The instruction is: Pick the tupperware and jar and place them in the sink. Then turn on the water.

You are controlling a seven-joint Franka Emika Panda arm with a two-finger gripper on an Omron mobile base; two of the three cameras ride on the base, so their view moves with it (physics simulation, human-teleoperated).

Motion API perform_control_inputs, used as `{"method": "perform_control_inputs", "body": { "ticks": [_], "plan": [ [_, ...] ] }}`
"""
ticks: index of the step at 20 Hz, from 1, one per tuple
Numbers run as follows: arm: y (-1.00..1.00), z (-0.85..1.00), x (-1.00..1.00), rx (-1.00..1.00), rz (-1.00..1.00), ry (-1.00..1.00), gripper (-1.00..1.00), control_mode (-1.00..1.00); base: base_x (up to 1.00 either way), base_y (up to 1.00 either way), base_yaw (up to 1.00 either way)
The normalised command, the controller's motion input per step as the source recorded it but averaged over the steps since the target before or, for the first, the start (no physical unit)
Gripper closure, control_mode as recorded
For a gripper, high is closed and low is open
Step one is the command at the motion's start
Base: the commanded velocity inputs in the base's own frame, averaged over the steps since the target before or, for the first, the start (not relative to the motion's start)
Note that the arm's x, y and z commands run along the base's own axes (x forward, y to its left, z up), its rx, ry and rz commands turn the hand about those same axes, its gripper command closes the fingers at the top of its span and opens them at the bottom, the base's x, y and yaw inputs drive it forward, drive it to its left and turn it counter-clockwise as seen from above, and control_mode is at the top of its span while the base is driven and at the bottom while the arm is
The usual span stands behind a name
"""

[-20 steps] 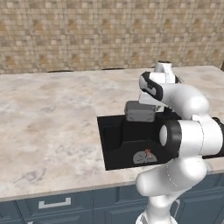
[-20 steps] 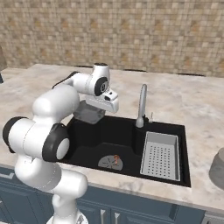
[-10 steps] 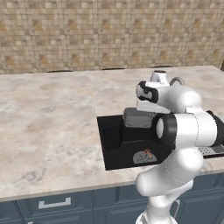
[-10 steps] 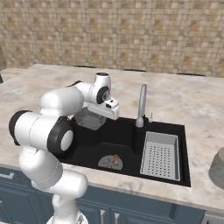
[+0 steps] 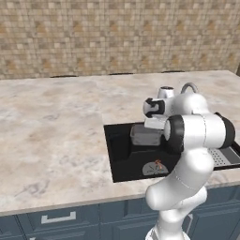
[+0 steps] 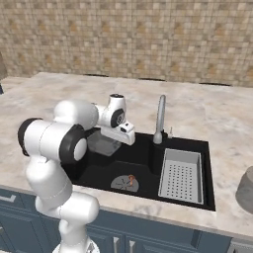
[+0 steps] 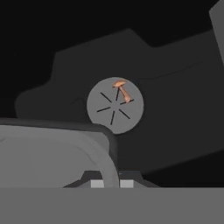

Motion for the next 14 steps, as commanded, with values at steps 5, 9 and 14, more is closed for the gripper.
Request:
{"method": "perform_control_inputs", "body": {
  "ticks": [5, 9, 14],
  "plan": [
    [0.09, -0.65, 0.03, -0.03, 0.0, 0.01, 1.0, -1.0, 0.0, 0.0, 0.0],
    [0.03, -0.64, 0.06, -0.01, 0.0, 0.0, 1.0, -1.0, 0.0, 0.0, 0.0],
    [0.0, -0.61, 0.04, 0.0, 0.0, 0.0, 1.0, -1.0, 0.0, 0.0, 0.0]
  ]
}}
